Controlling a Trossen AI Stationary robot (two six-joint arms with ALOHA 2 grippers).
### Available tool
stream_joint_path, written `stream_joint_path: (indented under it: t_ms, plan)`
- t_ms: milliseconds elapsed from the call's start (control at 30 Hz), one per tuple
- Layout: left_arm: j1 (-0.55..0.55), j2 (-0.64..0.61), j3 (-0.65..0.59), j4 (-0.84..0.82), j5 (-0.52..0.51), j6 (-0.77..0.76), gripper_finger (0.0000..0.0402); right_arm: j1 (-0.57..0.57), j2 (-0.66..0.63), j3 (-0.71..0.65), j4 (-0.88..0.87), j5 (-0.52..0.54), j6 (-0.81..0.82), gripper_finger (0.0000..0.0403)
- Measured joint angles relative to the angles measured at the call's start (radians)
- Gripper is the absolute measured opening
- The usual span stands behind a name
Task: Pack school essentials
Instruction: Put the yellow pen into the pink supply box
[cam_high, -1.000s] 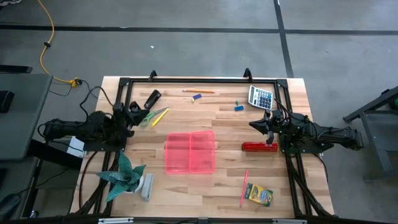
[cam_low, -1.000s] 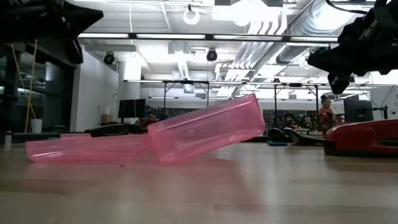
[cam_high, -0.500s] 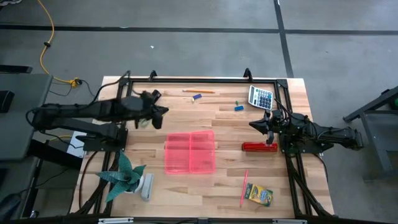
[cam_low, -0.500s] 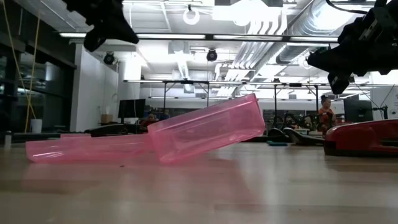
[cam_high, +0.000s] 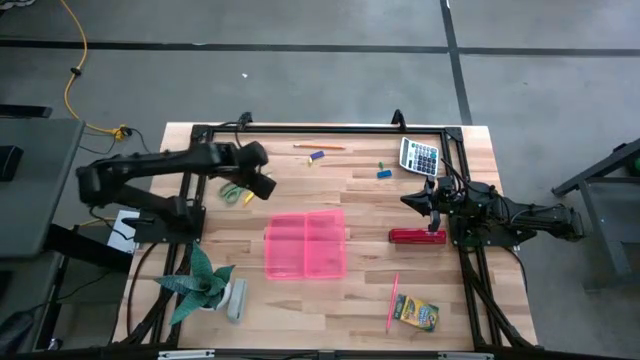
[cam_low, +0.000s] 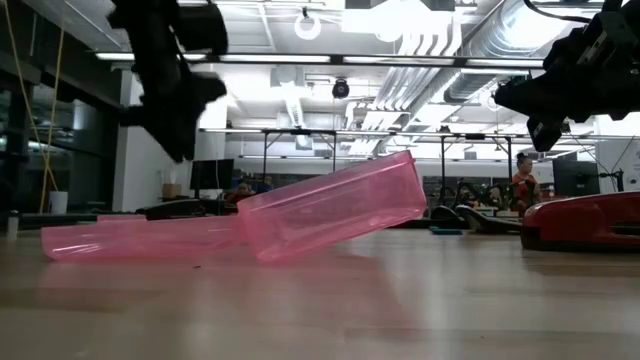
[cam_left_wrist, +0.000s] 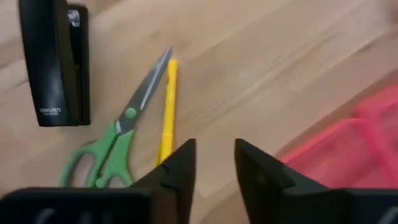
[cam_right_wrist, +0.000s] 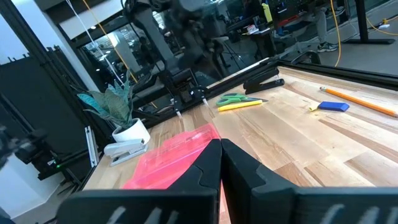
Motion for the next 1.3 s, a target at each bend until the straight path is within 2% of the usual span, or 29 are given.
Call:
stream_joint_path:
  t_ms: [133, 233, 433, 633, 1000, 1300]
  plan:
    - [0.038, 0.109, 0.000, 0.010, 0.008, 0.028, 0.0169, 0.000, 0.000, 0.000, 0.000, 0.000, 0.000, 0.0000]
    - [0.067, 0.183, 0.000, 0.010, 0.012, 0.038, 0.0190, 0.000, 0.000, 0.000, 0.000, 0.000, 0.000, 0.0000]
    - [0.125, 0.299, 0.000, 0.035, 0.046, 0.051, 0.0192, 0.000, 0.000, 0.000, 0.000, 0.000, 0.000, 0.0000]
    - [0.145, 0.352, 0.000, 0.084, 0.079, 0.083, 0.0180, 0.000, 0.000, 0.000, 0.000, 0.000, 0.000, 0.0000]
    - [0.144, 0.431, 0.004, 0.087, 0.087, 0.105, 0.0125, 0.000, 0.000, 0.000, 0.000, 0.000, 0.000, 0.0000]
    - [0.143, 0.432, 0.003, 0.088, 0.087, 0.109, 0.0013, 0.000, 0.000, 0.000, 0.000, 0.000, 0.000, 0.0000]
